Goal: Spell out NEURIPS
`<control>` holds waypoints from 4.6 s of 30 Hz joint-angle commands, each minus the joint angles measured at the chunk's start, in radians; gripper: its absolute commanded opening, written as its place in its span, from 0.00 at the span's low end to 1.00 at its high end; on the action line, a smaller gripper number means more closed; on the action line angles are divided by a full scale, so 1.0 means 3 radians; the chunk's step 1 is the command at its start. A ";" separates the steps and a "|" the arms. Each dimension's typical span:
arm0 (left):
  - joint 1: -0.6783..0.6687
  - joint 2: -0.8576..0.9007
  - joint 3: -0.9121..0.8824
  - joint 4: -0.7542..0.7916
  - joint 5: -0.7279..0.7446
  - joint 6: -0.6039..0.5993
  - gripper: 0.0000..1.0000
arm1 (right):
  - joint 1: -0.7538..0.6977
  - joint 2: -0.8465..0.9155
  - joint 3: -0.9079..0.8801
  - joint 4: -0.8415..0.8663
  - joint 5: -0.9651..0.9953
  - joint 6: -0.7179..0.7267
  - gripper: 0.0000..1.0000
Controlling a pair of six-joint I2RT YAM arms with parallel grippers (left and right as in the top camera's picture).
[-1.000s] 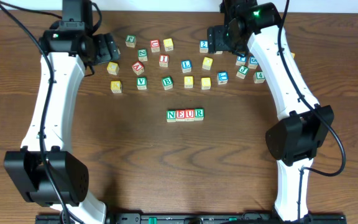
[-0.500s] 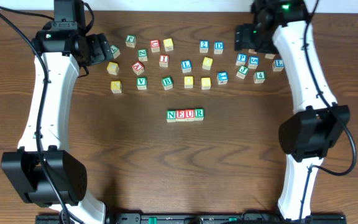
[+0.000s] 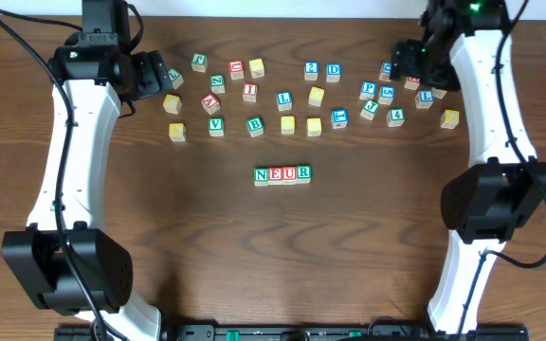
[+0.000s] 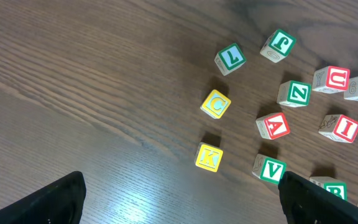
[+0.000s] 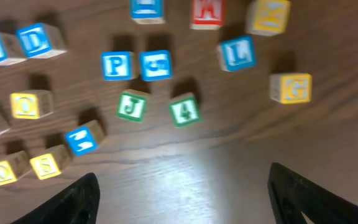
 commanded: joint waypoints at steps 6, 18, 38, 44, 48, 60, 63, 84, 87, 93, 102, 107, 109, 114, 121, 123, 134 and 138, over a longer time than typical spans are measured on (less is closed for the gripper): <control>0.0008 0.0009 -0.0039 -0.0020 -0.0042 0.0018 0.98 | -0.0071 -0.0015 0.0074 -0.0020 -0.0027 0.0041 0.83; 0.0008 0.0009 -0.0039 -0.0020 -0.0042 0.0018 0.98 | -0.0238 -0.0014 -0.0010 -0.0001 -0.0031 -0.0355 0.88; 0.0008 0.0009 -0.0039 0.0017 0.0005 0.0018 0.98 | 0.0145 -0.0014 -0.0014 0.0182 -0.0217 -0.0423 0.90; -0.0013 0.0009 -0.0020 0.0223 0.0429 0.0272 0.97 | 0.0187 -0.0014 -0.0014 0.0170 -0.0214 -0.0425 0.91; -0.0117 0.0009 0.0025 0.0220 0.0421 0.0271 0.94 | 0.0158 -0.0014 -0.0014 0.0168 -0.0172 -0.0425 0.92; -0.0449 0.0169 0.0492 0.0187 0.0384 0.0098 0.92 | -0.0038 -0.0014 -0.0014 0.0014 -0.0165 -0.0425 0.96; -0.0532 0.0417 0.0849 0.0050 0.0384 0.0094 0.92 | -0.0064 -0.0014 -0.0014 -0.0029 -0.0165 -0.0425 0.96; -0.1043 0.1705 0.1396 0.0107 0.0267 0.0065 0.82 | -0.0069 -0.0014 -0.0014 -0.0130 -0.0164 -0.0425 0.96; -0.1080 0.1815 0.1395 0.0205 0.0231 0.0052 0.82 | -0.0069 -0.0014 -0.0014 -0.0131 -0.0164 -0.0425 0.96; -0.1100 0.1996 0.1392 0.0413 0.0234 0.0051 0.82 | -0.0067 -0.0014 -0.0014 -0.0134 -0.0164 -0.0425 0.96; -0.1101 0.2149 0.1383 0.0533 0.0234 0.0042 0.79 | -0.0062 -0.0014 -0.0014 -0.0134 -0.0164 -0.0425 0.95; -0.1123 0.2265 0.1382 0.0542 0.0234 0.0043 0.78 | -0.0058 -0.0014 -0.0014 -0.0132 -0.0163 -0.0425 0.95; -0.1128 0.2286 0.1382 0.0544 0.0233 0.0043 0.75 | -0.0058 -0.0014 -0.0014 -0.0134 -0.0163 -0.0425 0.95; -0.1128 0.2288 0.1382 0.0554 0.0231 0.0043 0.68 | -0.0060 -0.0014 -0.0014 -0.0135 -0.0163 -0.0425 0.94; -0.1128 0.2299 0.1325 0.0558 0.0233 0.0043 0.68 | -0.0058 -0.0014 -0.0014 -0.0134 -0.0163 -0.0425 0.95; -0.1128 0.2299 0.1320 0.0558 0.0233 0.0043 0.68 | -0.0056 -0.0014 -0.0014 -0.0132 -0.0164 -0.0425 0.95; -0.1128 0.2299 0.1320 0.0637 0.0233 0.0043 0.68 | -0.0056 -0.0014 -0.0014 -0.0134 -0.0164 -0.0425 0.95; -0.1128 0.2313 0.1320 0.0664 0.0233 0.0043 0.68 | -0.0056 -0.0014 -0.0014 -0.0134 -0.0163 -0.0425 0.95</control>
